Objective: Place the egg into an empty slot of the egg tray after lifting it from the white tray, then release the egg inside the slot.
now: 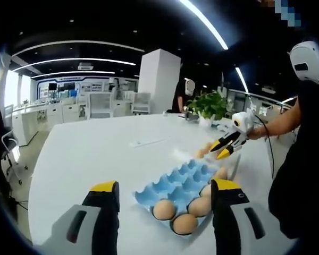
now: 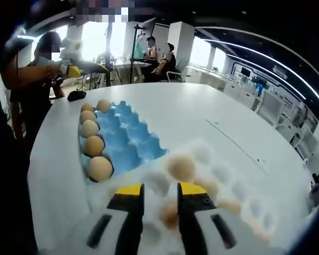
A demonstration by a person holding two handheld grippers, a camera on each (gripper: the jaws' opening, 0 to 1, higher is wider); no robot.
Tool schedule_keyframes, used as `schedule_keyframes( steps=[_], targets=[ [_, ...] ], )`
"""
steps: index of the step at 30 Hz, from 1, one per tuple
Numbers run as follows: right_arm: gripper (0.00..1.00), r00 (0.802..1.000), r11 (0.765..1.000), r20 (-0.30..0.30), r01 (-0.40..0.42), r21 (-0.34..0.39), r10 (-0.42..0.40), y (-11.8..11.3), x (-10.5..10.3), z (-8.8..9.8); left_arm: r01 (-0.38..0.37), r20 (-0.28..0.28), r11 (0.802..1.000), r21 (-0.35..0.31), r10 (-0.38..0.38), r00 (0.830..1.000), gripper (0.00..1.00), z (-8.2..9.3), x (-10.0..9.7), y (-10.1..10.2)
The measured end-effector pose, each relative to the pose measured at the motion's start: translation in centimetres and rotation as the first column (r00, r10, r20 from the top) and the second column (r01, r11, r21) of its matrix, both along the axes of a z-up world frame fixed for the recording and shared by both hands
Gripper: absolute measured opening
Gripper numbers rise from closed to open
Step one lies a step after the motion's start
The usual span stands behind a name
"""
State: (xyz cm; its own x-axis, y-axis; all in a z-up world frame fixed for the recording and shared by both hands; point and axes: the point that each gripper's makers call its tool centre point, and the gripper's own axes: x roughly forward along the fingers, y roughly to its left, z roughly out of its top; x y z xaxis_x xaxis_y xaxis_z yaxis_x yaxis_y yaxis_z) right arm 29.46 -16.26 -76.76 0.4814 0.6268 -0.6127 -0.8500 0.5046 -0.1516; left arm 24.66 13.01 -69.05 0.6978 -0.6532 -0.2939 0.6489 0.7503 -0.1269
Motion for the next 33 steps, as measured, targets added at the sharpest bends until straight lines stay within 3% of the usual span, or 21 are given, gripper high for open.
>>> schedule_keyframes(
  steps=[8, 17, 19, 20, 22, 24, 27, 33],
  targets=[
    [0.25, 0.999, 0.997, -0.019, 0.037, -0.07, -0.039, -2.9, 0.2, -0.9, 0.002, -0.008, 1.0, 0.003, -0.002, 1.0, 0.69, -0.1, -0.1, 0.0],
    [0.25, 0.999, 0.99, -0.043, -0.017, -0.139, 0.012, -2.8, 0.2, -1.8, 0.003, -0.009, 1.0, 0.004, -0.003, 1.0, 0.68, 0.1, -0.1, 0.1],
    [0.25, 0.996, 0.99, -0.094, -0.013, -0.138, 0.0, -3.0, 0.2, -2.0, -0.002, -0.004, 1.0, 0.005, 0.002, 1.0, 0.7, 0.1, 0.0, 0.2],
    [0.25, 0.988, 0.991, -0.156, -0.015, -0.132, -0.005, -3.0, -0.1, -2.3, -0.007, 0.0, 1.0, 0.007, 0.007, 1.0, 0.71, 0.1, 0.0, 0.3],
    [0.25, 0.975, 0.989, -0.218, 0.006, -0.145, -0.038, -3.2, 0.1, -2.4, -0.007, -0.004, 1.0, 0.001, 0.007, 1.0, 0.69, 0.2, 0.0, 0.3],
    [0.25, 0.971, 0.977, -0.239, -0.051, -0.208, 0.0, -3.1, 0.2, -2.5, -0.009, 0.002, 1.0, 0.002, 0.009, 1.0, 0.7, 0.3, 0.1, 0.3],
    [0.25, 0.955, 0.964, -0.298, -0.066, -0.257, -0.014, -2.9, 0.2, -2.8, -0.003, -0.001, 1.0, 0.003, 0.003, 1.0, 0.69, 0.3, 0.0, 0.2],
    [0.26, 0.942, 0.954, -0.336, -0.111, -0.28, 0.011, -2.8, 0.2, -3.0, -0.001, -0.009, 1.0, 0.002, 0.001, 1.0, 0.68, 0.1, -0.1, 0.0]
  ],
)
